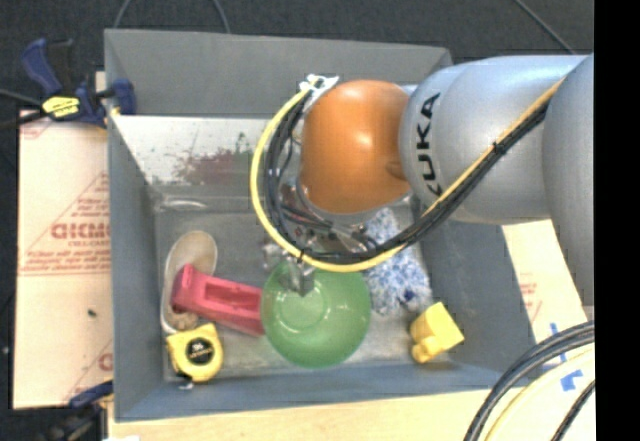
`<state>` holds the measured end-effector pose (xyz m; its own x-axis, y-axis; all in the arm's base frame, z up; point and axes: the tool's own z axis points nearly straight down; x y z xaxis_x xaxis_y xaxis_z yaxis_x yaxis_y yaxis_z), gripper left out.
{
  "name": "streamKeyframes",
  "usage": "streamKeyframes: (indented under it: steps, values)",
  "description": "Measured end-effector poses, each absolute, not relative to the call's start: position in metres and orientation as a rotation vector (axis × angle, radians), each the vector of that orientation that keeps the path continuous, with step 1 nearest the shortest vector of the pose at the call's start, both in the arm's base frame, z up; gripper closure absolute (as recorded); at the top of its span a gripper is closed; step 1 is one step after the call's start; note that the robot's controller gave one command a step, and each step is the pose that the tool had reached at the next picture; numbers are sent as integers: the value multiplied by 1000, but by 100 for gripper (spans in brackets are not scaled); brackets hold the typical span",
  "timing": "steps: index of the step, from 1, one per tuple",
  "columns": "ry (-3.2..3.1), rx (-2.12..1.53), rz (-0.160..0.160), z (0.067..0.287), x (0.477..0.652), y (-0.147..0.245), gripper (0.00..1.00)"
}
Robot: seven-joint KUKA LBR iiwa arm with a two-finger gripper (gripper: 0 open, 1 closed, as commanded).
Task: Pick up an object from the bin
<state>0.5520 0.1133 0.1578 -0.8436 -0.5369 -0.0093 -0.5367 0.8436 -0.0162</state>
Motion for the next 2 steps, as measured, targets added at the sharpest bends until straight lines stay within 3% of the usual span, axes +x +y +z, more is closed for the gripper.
streamKeyframes:
  steps: [1,2]
  values:
    - [3001,-882,-29,96,559,111,100]
    - [2970,-929,-23,280,553,99,100]
